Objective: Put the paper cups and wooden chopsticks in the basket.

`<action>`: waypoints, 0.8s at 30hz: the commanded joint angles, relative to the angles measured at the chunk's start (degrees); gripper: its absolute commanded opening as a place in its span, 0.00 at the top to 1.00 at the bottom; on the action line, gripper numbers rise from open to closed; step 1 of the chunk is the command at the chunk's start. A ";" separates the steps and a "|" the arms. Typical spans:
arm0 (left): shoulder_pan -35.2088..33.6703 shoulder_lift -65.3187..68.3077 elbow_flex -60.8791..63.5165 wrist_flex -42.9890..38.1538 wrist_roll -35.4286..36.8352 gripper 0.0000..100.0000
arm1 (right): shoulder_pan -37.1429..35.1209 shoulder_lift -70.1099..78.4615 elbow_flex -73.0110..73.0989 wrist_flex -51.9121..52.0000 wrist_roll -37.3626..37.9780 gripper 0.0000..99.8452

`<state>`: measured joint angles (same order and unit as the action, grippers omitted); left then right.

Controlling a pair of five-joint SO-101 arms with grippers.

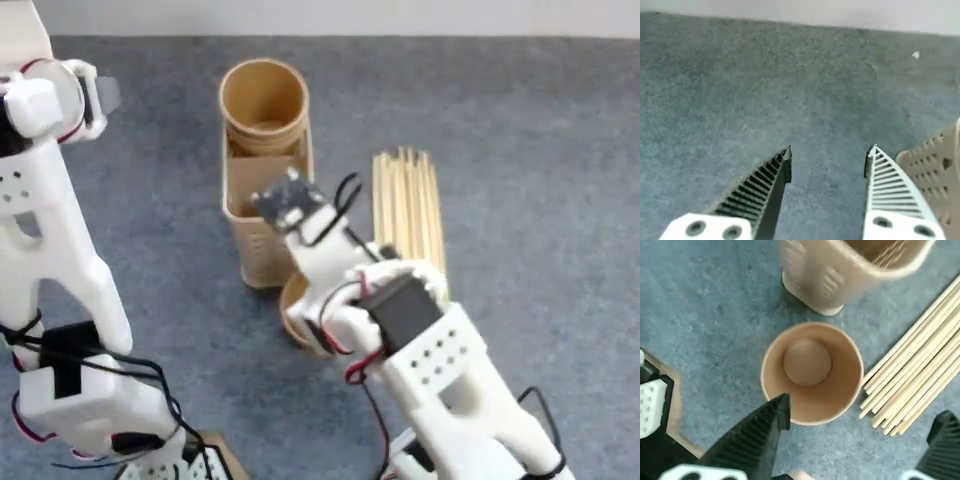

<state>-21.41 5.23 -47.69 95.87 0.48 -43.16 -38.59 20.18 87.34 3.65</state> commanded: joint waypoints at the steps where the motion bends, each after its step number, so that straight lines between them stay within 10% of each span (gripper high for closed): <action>1: -2.59 -1.98 0.84 0.09 -1.05 0.74 | 1.19 -1.80 3.82 -2.77 2.29 0.59; 10: -4.62 -2.07 6.90 1.41 -1.32 0.74 | 9.01 -1.80 21.67 -18.95 2.90 0.60; 18: -4.70 -2.95 23.96 3.69 -2.90 0.74 | 9.19 -1.80 32.57 -25.89 2.90 1.00; 24: -4.53 -6.90 37.76 3.34 -6.15 0.74 | 12.88 -2.59 34.15 -23.16 2.81 0.99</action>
<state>-25.80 2.86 -14.02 99.30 -2.95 -34.81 -39.30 54.81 62.29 5.76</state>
